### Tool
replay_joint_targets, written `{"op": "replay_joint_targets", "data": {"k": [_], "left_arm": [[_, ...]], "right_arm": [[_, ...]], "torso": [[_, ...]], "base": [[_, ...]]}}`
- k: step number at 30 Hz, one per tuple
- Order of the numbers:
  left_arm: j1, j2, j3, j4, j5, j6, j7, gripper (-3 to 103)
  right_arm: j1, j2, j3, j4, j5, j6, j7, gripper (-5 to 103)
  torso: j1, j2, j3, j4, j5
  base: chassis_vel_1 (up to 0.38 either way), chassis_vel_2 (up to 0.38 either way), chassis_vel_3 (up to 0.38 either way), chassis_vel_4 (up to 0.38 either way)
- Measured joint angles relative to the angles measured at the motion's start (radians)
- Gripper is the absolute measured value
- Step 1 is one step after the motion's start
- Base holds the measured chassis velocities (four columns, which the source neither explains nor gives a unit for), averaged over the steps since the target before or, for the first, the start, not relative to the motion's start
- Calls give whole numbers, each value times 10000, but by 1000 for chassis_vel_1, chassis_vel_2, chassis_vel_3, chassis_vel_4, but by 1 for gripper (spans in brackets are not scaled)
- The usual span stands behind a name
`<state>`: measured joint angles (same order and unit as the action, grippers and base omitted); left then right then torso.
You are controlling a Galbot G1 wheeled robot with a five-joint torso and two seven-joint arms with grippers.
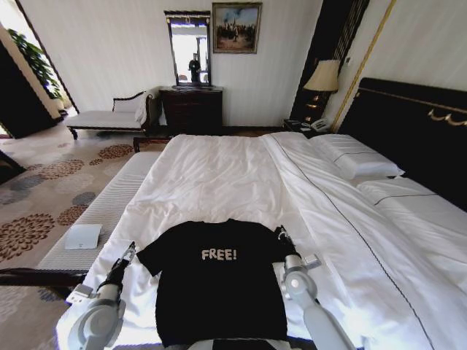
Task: Fold the clothes on the bed.
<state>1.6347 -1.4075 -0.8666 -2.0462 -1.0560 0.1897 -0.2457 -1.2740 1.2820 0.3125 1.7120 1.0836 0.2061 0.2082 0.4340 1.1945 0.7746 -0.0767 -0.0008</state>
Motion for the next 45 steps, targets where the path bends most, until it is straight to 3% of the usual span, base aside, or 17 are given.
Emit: {"op": "replay_joint_targets", "data": {"k": [18, 30, 31, 33, 38, 40, 41, 42, 45], "left_arm": [[-251, -308, 151, -116, -285, 140, -221, 100], [-311, -281, 187, -102, -448, 161, -257, 100], [-322, -283, 200, -54, -402, 152, -241, 100], [-328, -284, 203, 5, -388, 138, -225, 100], [-295, -200, 214, 249, -378, 79, -166, 100], [-291, -181, 220, 345, -374, 22, -108, 100], [-291, -181, 220, 345, -374, 22, -108, 100], [-295, -195, 234, 407, -368, 1, -98, 100], [-296, -253, 329, 512, -233, -42, -75, 100]], "right_arm": [[-131, 571, -1557, -902, -1039, 208, -789, 0], [-77, 934, -2012, -1348, -1752, 344, -783, -2], [-97, 964, -1996, -1353, -1905, 379, -776, 3], [-132, 992, -1946, -1337, -2066, 417, -784, 3], [-476, 1071, -1377, -522, -2329, 547, -1027, 25], [-831, 1022, -1123, 399, -2297, 448, -781, 36], [-831, 1022, -1123, 399, -2297, 448, -781, 36], [-1028, 973, -1023, 852, -2149, 307, -472, 36], [-1542, 827, -671, 1788, -1543, -518, 1236, 52]], "torso": [[0, 0, 0, -2, 0], [0, 0, 0, -2, 0], [0, 0, 0, -1, 1], [0, 0, 0, -2, 3], [0, 0, 0, 1, 1], [0, 0, -1, -2, 2], [0, 0, -1, -2, 2], [0, 0, -1, -1, 0], [-1, 1, -1, -2, 0]], "base": [[0, 0, 0, 0], [0, 0, 0, 0], [0, 0, 0, 0], [0, 0, 0, 0], [0, 0, 0, 0], [0, 0, 0, 0], [0, 0, 0, 0], [0, 0, 0, 0], [0, 0, 0, 0]]}}
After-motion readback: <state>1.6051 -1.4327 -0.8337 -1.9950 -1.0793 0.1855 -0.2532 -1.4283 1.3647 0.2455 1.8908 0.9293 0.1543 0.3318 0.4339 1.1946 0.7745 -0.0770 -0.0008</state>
